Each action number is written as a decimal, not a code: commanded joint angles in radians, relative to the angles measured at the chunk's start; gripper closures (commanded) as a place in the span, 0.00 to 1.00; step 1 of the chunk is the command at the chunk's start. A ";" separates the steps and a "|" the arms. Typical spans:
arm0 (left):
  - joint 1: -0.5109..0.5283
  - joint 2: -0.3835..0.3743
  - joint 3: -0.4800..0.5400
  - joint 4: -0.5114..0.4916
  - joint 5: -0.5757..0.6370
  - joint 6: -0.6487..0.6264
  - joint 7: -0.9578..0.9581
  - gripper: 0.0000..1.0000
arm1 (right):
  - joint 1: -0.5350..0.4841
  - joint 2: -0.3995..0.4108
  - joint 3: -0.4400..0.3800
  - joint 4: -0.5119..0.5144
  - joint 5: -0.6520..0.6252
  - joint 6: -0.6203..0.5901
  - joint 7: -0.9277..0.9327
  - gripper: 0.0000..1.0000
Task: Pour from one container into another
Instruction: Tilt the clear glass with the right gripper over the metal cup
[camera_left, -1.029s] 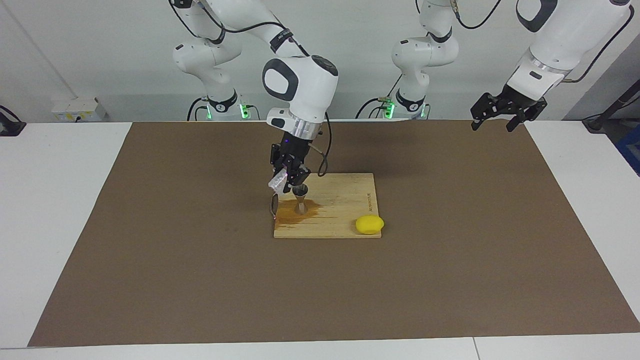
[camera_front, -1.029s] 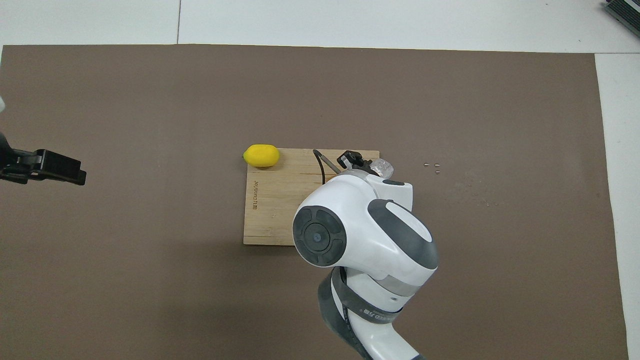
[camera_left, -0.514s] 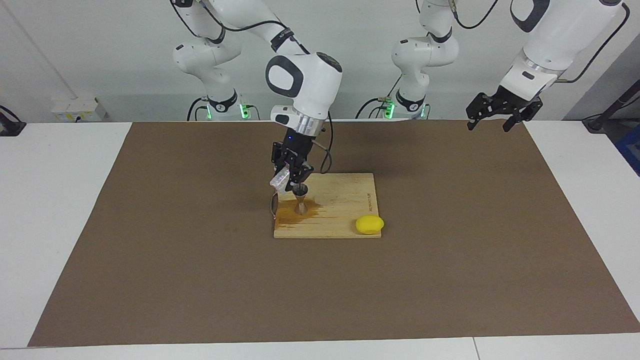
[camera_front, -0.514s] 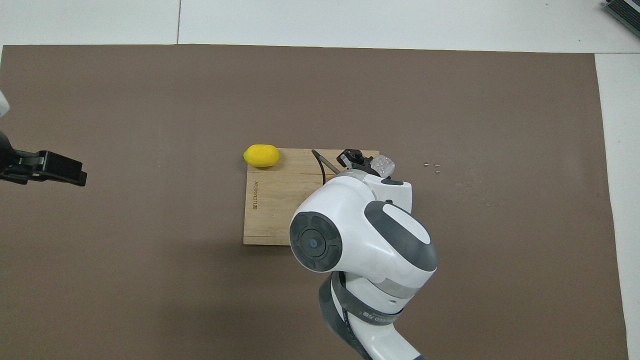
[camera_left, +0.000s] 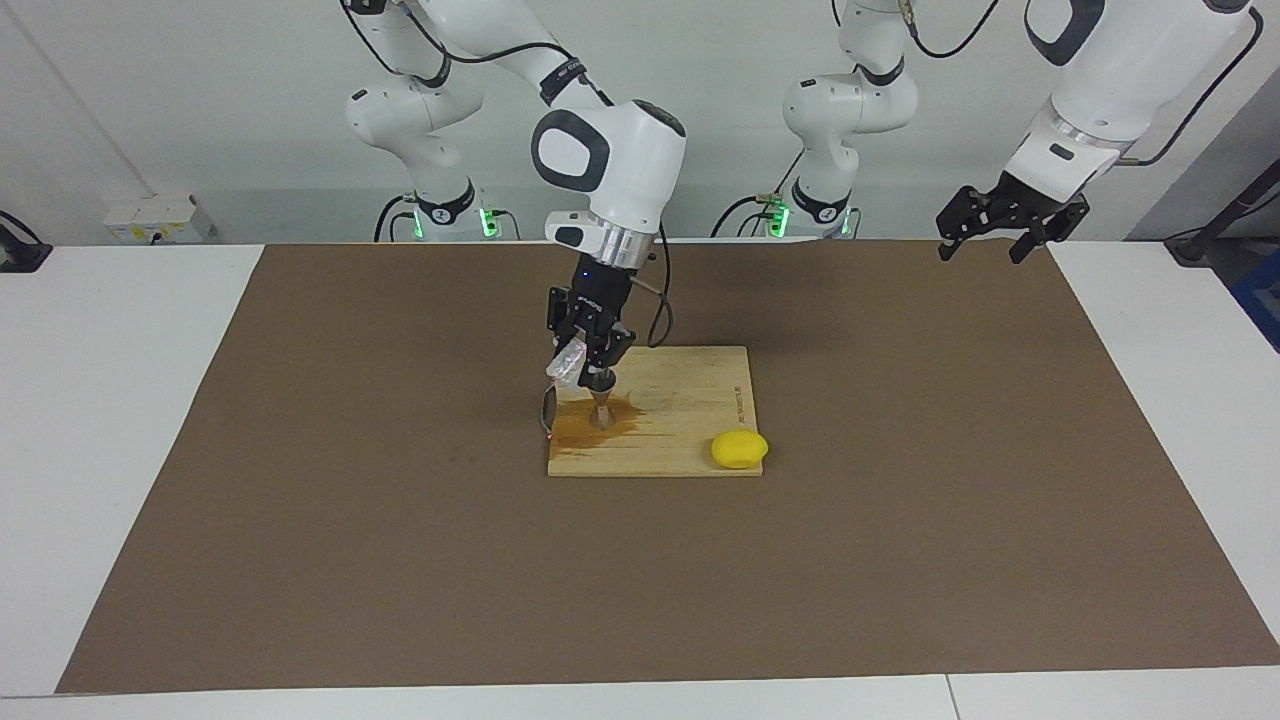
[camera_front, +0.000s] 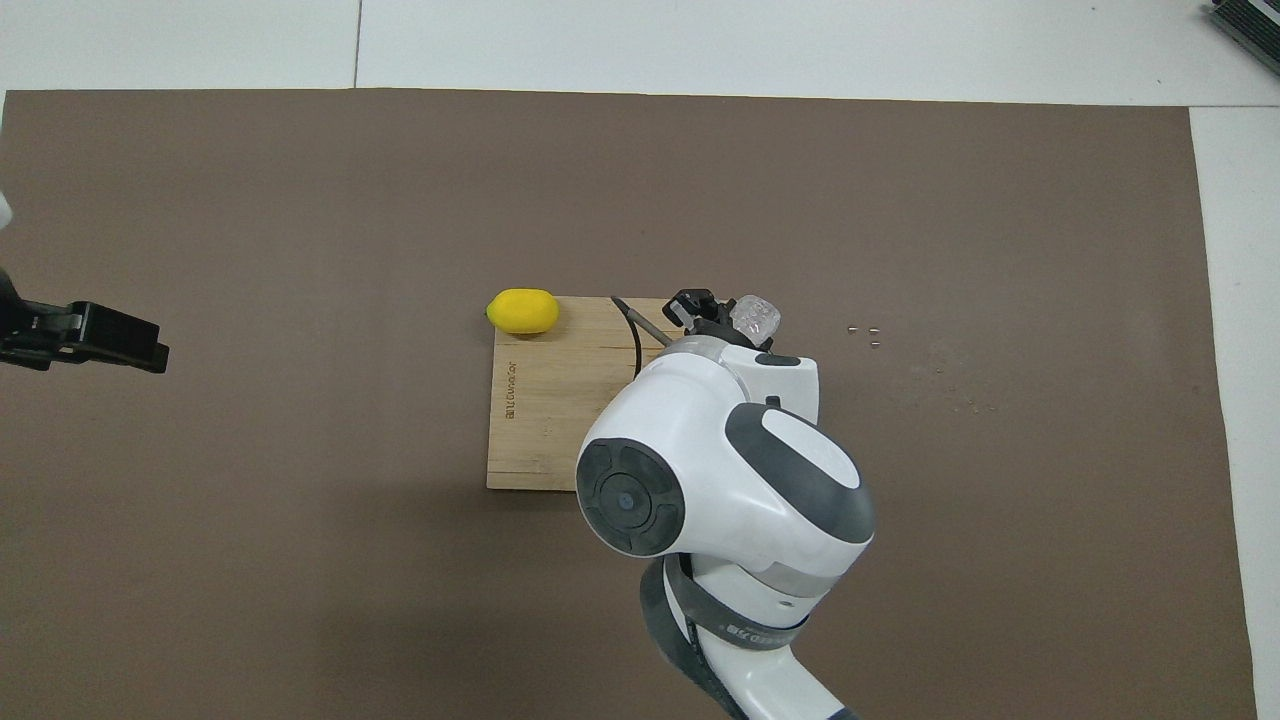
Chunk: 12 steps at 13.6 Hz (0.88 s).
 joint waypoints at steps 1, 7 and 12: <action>-0.004 -0.015 0.005 -0.011 0.021 -0.014 -0.003 0.00 | -0.002 -0.018 0.002 -0.026 -0.034 0.020 0.031 1.00; -0.006 -0.015 0.005 -0.011 0.021 -0.014 -0.003 0.00 | -0.006 -0.013 0.002 -0.023 -0.019 0.038 0.032 1.00; -0.006 -0.015 0.005 -0.011 0.021 -0.014 -0.003 0.00 | -0.037 0.010 0.001 0.006 0.094 0.053 0.032 1.00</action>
